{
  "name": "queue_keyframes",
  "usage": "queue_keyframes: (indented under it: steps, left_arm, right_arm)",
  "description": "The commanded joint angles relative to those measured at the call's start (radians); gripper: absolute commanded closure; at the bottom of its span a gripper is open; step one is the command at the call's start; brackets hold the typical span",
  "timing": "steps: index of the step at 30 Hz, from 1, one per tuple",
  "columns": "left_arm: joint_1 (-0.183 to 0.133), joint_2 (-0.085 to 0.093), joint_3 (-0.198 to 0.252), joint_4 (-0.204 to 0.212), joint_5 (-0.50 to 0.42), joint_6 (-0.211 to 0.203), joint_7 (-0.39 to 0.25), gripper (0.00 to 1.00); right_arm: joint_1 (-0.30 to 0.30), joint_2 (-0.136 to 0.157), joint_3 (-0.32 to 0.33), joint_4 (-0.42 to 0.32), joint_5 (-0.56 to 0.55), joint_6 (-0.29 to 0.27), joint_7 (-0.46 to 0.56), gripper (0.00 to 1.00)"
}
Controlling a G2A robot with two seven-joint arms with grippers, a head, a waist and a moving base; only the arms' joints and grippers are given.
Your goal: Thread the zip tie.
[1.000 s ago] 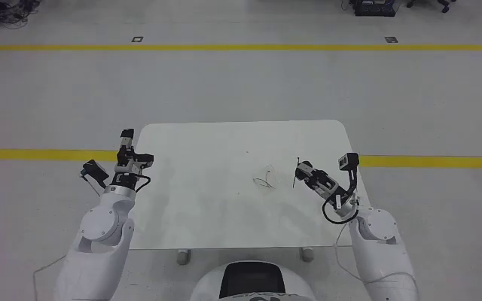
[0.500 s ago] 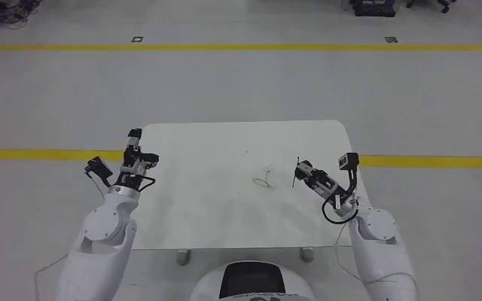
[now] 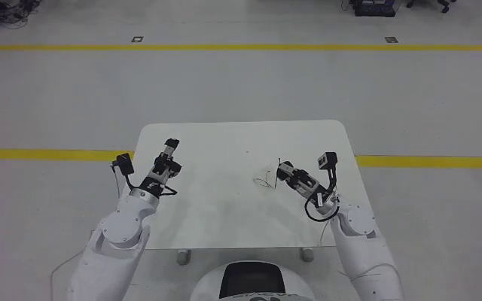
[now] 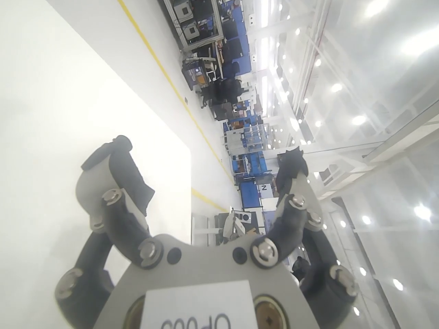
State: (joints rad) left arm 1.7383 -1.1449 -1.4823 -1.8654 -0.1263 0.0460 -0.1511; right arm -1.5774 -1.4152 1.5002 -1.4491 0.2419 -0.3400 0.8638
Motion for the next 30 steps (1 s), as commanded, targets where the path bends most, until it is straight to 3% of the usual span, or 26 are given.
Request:
queue_keyframes:
  steps: [1, 3, 7, 12, 17, 18, 28, 30]
  left_arm:
    - [0.000, 0.000, 0.000, 0.000, 0.000, 0.000, 0.000, 0.00]
    - [-0.002, 0.000, 0.002, 0.003, 0.003, 0.001, 0.000, 0.00]
    - [-0.020, -0.003, 0.052, 0.024, 0.001, -0.001, -0.054, 0.00]
    - [-0.061, -0.013, 0.167, 0.066, 0.048, 0.025, -0.075, 0.00]
    - [-0.092, -0.025, 0.255, 0.089, 0.085, 0.045, -0.044, 0.00]
    - [-0.099, -0.024, 0.264, 0.083, 0.135, 0.049, -0.031, 0.00]
    - [-0.100, -0.025, 0.270, 0.090, 0.124, 0.046, -0.037, 0.00]
    - [-0.102, -0.028, 0.288, 0.109, 0.091, 0.015, -0.059, 0.00]
  right_arm:
    - [0.000, 0.000, 0.000, 0.000, 0.000, 0.000, 0.000, 1.00]
    - [0.000, 0.000, 0.000, 0.000, 0.000, 0.000, 0.000, 1.00]
    - [0.000, -0.003, -0.035, 0.002, 0.004, 0.000, -0.045, 1.00]
    - [0.012, -0.012, -0.078, 0.013, 0.025, 0.000, -0.097, 1.00]
    - [0.019, -0.024, -0.096, 0.037, 0.055, 0.000, -0.103, 1.00]
    - [0.020, -0.024, -0.096, 0.038, 0.052, 0.000, -0.103, 1.00]
    - [0.020, -0.025, -0.098, 0.035, 0.053, 0.000, -0.113, 1.00]
    - [0.014, -0.027, -0.117, 0.032, 0.061, 0.000, -0.129, 1.00]
